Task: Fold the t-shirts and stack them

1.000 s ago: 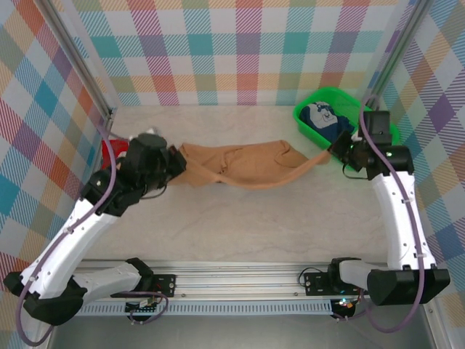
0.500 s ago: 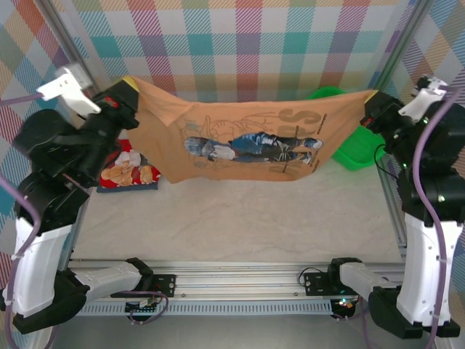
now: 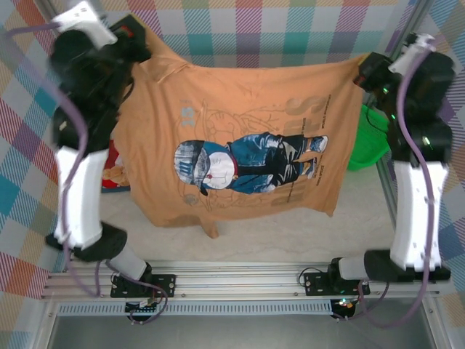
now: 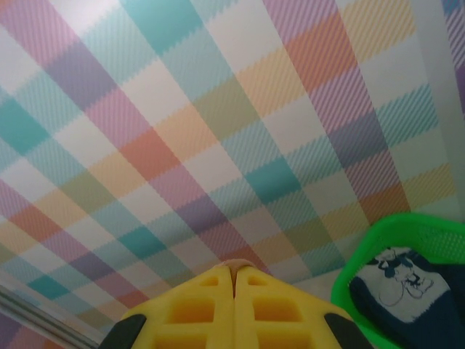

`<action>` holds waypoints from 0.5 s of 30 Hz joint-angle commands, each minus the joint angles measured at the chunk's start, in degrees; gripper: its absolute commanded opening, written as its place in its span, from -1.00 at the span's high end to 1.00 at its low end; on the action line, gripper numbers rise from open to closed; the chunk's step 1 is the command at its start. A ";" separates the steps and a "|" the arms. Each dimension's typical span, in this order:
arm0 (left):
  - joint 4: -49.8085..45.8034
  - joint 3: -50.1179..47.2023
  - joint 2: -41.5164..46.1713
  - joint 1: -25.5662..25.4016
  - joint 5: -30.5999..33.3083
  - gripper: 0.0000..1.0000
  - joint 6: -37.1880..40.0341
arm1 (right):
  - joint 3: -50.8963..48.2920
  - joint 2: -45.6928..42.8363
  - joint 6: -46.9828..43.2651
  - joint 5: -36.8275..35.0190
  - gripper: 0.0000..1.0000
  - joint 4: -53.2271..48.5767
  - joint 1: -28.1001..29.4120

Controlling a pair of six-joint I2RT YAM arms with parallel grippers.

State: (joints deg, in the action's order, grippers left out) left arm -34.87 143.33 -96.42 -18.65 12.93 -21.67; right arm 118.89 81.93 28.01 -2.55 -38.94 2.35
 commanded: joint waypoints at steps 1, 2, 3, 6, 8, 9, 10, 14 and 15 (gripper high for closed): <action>-3.38 1.51 -12.79 5.70 -8.48 1.00 -8.07 | 2.63 10.41 0.64 2.28 1.00 -0.50 0.05; -3.57 3.68 -16.94 6.64 -10.02 1.00 -9.31 | 4.15 13.95 1.04 3.55 1.00 -0.66 0.02; -3.26 6.15 -21.07 7.48 -12.18 1.00 -10.46 | 6.52 18.34 1.63 5.23 1.00 -1.43 -0.16; -1.09 14.59 -33.23 9.69 -17.28 1.00 -14.27 | 17.07 31.91 2.64 11.09 0.97 -4.63 -0.22; 1.27 18.13 -40.25 11.63 -20.21 0.44 -18.71 | 30.69 43.95 3.07 15.23 0.40 -10.86 -0.24; 2.46 19.05 -42.82 12.53 -21.36 0.00 -20.67 | 40.67 50.86 3.55 16.35 0.12 -15.90 -0.26; 3.24 19.18 -44.80 13.13 -22.23 -0.21 -21.54 | 48.85 56.61 4.04 16.41 -0.06 -19.64 -0.24; -1.47 19.40 -46.88 13.82 -22.55 -0.27 -20.62 | 52.73 61.54 3.64 14.51 -0.21 -25.55 -0.06; -4.79 19.34 -46.02 13.47 -22.09 -0.25 -20.43 | 47.04 58.65 2.20 13.67 -0.20 -24.51 0.45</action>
State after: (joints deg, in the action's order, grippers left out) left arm -37.39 158.82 -147.59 -5.41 -6.94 -40.51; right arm 168.75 146.65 31.20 10.00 -57.39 2.26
